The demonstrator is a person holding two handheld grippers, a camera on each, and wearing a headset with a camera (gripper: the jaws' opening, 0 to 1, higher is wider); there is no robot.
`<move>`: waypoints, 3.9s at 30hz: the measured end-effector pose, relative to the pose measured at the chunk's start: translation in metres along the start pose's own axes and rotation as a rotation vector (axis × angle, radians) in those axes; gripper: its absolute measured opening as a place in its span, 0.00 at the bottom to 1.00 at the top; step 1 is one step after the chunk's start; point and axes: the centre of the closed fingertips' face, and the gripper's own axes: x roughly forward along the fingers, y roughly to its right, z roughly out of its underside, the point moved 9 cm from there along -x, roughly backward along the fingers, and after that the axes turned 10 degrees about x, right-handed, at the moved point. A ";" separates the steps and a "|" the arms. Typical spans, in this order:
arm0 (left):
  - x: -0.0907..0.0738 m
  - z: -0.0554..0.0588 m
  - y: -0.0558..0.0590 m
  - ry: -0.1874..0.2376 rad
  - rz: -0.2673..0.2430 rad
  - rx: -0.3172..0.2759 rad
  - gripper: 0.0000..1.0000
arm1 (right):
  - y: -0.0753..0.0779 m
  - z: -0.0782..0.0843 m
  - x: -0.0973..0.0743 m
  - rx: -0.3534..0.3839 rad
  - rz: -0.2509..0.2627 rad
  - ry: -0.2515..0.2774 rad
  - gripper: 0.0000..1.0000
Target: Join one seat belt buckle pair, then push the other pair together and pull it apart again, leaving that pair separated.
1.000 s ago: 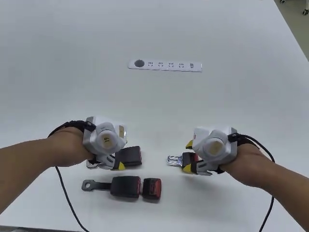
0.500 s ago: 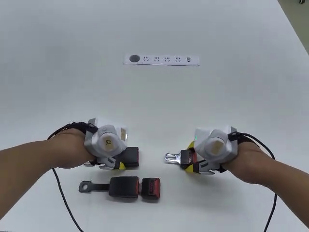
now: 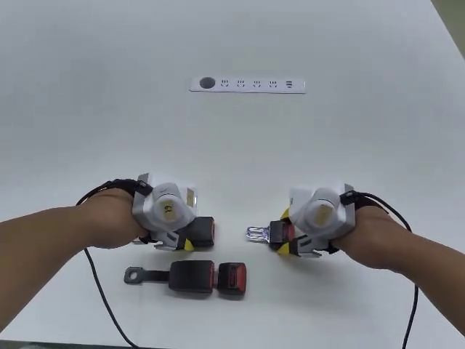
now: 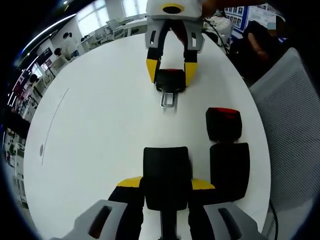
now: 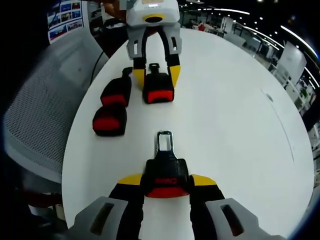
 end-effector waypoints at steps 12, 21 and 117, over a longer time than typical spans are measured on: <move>0.001 0.002 -0.001 -0.009 0.000 0.000 0.34 | -0.006 -0.034 0.019 -0.019 -0.002 0.008 0.31; 0.001 0.001 0.000 -0.015 -0.002 -0.001 0.34 | -0.015 -0.047 0.026 -0.031 0.000 -0.002 0.31; 0.002 0.002 0.001 0.023 0.014 -0.010 0.34 | 0.006 0.002 0.001 0.036 -0.015 -0.005 0.33</move>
